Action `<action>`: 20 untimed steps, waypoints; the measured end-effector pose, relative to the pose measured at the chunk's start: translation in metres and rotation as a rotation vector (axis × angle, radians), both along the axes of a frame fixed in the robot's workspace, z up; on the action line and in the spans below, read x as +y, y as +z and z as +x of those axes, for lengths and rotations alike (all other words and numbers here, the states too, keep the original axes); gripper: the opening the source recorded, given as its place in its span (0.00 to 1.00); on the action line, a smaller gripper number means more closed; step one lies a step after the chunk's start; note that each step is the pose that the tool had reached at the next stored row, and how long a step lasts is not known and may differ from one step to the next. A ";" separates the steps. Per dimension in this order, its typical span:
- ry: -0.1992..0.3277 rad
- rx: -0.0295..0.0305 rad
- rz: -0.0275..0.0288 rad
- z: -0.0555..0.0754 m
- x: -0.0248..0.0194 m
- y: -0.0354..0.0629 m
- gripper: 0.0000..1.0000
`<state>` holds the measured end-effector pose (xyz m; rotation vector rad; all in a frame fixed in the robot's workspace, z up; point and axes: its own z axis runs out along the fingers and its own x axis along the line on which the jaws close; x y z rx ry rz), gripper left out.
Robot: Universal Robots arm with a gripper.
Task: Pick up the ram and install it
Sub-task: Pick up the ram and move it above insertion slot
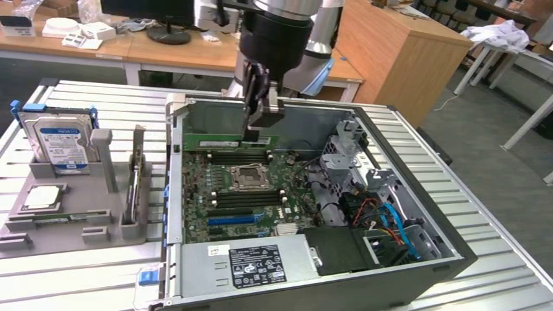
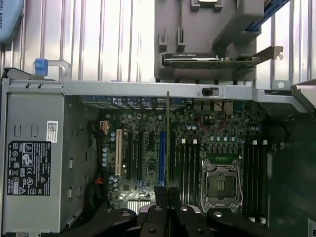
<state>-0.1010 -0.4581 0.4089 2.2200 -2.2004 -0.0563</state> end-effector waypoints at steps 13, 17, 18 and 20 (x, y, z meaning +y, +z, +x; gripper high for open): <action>0.000 0.0001 0.0000 0.032 -0.0002 0.0000 0.12; 0.000 0.0001 0.0000 0.040 -0.0003 0.0000 0.12; 0.000 0.0001 0.0001 0.042 -0.0002 0.0000 0.12; 0.000 0.0001 0.0000 0.045 -0.0003 0.0000 0.12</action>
